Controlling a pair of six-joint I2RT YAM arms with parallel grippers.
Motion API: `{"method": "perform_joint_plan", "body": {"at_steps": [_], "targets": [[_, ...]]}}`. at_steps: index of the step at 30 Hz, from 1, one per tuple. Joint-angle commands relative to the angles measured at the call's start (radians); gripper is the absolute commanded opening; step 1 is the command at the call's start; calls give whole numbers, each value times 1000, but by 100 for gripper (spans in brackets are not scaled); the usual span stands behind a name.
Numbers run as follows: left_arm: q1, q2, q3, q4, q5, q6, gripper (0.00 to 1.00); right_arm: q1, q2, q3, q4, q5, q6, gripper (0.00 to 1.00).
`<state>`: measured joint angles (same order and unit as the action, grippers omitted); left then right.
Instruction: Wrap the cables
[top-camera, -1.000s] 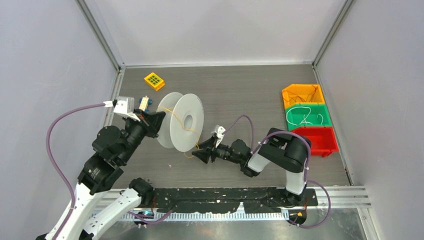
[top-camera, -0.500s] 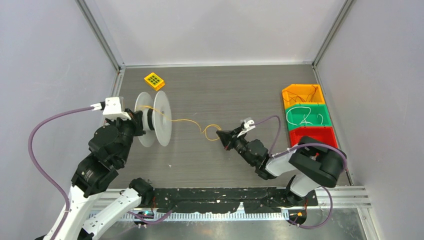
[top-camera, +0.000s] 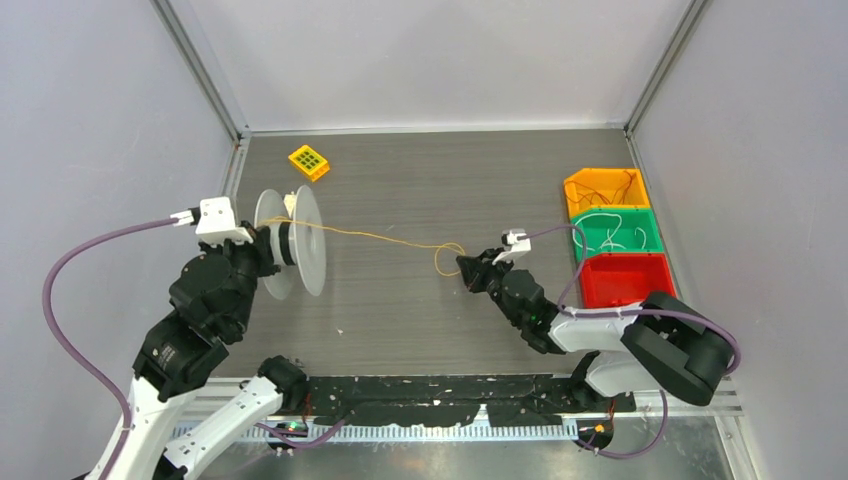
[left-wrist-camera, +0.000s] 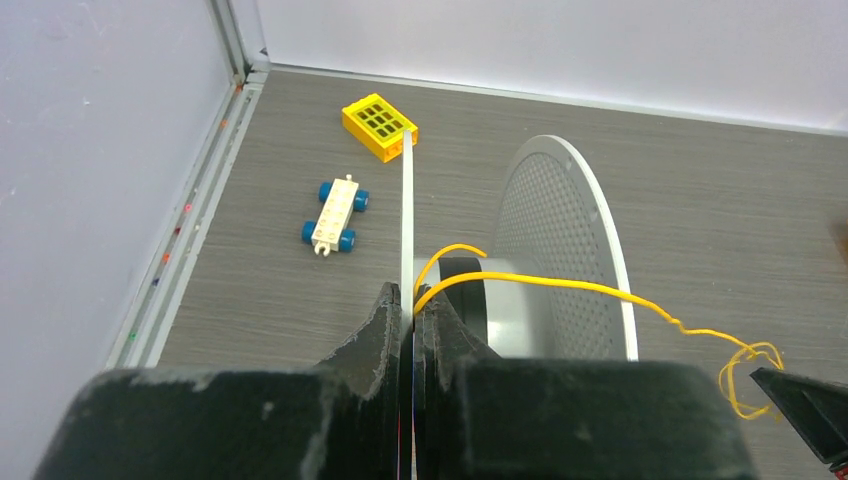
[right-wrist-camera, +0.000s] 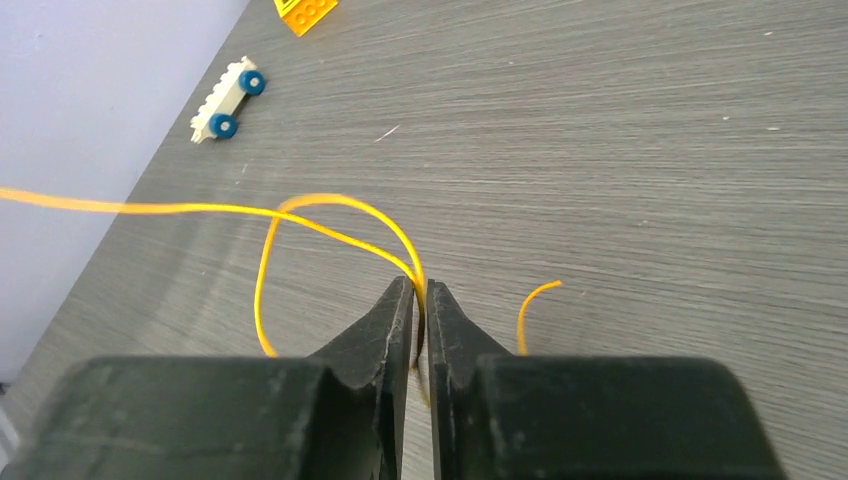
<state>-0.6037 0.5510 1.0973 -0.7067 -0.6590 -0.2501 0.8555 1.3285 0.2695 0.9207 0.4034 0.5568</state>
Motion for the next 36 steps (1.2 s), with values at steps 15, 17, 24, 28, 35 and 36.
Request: {"method": "perform_joint_plan", "body": {"at_steps": [15,17,24,28,35,36], "targets": [[1,79,67,28,438,-20,0,-11,-282,341,-501,-618,-373,71],[2,85,69,32,458,-22,0,1,-289,374,-507,-678,-404,73],[1,95,76,55,503,-50,0,95,-166,412,-319,-847,-402,78],[2,80,77,81,481,-73,0,165,-86,380,-188,-817,-370,80],[2,34,91,149,426,-143,0,178,51,336,39,-728,-321,81],[2,28,95,156,427,-152,0,179,67,344,63,-717,-319,81]]}}
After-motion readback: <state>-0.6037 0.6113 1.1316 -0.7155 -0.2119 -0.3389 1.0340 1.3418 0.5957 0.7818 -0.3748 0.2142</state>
